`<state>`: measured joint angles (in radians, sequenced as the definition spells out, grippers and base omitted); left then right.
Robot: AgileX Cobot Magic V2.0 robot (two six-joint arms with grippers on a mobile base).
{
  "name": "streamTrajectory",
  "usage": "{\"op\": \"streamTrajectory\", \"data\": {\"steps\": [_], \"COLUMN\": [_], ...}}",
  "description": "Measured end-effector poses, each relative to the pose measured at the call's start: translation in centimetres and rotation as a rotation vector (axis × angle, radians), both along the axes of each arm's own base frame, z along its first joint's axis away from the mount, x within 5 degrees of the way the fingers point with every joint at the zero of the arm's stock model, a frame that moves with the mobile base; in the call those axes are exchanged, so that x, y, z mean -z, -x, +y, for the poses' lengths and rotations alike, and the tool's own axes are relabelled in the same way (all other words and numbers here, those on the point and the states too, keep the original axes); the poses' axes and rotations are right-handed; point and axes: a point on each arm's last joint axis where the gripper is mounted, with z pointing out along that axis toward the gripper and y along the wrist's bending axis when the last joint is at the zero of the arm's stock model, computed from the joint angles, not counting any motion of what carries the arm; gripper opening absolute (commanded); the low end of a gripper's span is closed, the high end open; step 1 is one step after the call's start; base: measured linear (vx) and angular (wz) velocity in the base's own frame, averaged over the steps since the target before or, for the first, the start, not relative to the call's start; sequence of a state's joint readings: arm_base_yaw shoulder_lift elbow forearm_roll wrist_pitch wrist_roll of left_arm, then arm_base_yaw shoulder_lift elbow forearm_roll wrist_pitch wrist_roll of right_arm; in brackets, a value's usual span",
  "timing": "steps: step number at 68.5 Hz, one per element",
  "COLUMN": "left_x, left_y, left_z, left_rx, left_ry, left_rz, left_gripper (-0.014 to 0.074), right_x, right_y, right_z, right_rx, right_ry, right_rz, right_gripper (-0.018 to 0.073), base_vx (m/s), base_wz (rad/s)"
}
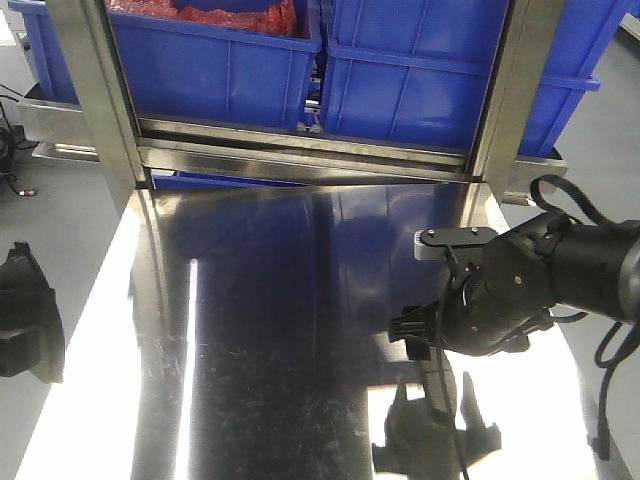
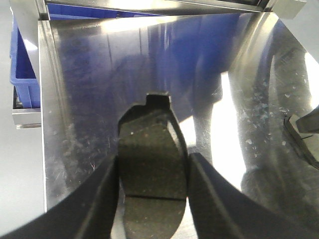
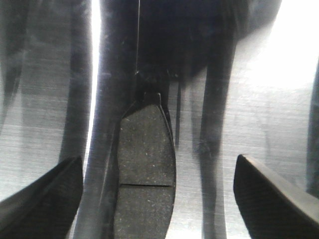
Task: Move and align brake pads A on conveyor
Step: 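Lower the open right gripper over the other brake pad, then close the right gripper on the brake pad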
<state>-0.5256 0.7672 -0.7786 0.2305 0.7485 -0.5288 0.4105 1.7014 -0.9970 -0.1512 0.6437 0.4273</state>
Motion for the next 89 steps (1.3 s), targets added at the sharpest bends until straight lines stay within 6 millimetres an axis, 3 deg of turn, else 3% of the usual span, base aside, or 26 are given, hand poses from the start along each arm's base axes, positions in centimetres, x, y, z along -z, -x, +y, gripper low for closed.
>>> {"op": "streamTrajectory", "data": {"steps": [16, 54, 75, 89], "left_x": [0.0, 0.0, 0.0, 0.0], "left_y": [0.0, 0.0, 0.0, 0.0], "left_z": [0.0, 0.0, 0.0, 0.0], "left_rx": [0.000, 0.000, 0.000, 0.000], "left_ry": [0.000, 0.000, 0.000, 0.000], "left_rz": [0.000, 0.000, 0.000, 0.000], "left_gripper": [0.0056, 0.0056, 0.0056, 0.0056], "right_x": [1.4, 1.4, 2.7, 2.6], "right_y": [-0.2, -0.4, -0.7, -0.8], "right_z": [0.2, 0.3, 0.4, 0.5], "right_rx": [-0.005, -0.012, -0.017, -0.017], "right_ry": [0.010, -0.001, 0.014, 0.007], "right_rz": [0.044, 0.021, 0.046, 0.037], "right_gripper": [0.0577, 0.0535, 0.0510, 0.0410], "base_vx": [0.00, 0.00, 0.00, 0.00], "base_wz": [0.00, 0.00, 0.00, 0.00]}}
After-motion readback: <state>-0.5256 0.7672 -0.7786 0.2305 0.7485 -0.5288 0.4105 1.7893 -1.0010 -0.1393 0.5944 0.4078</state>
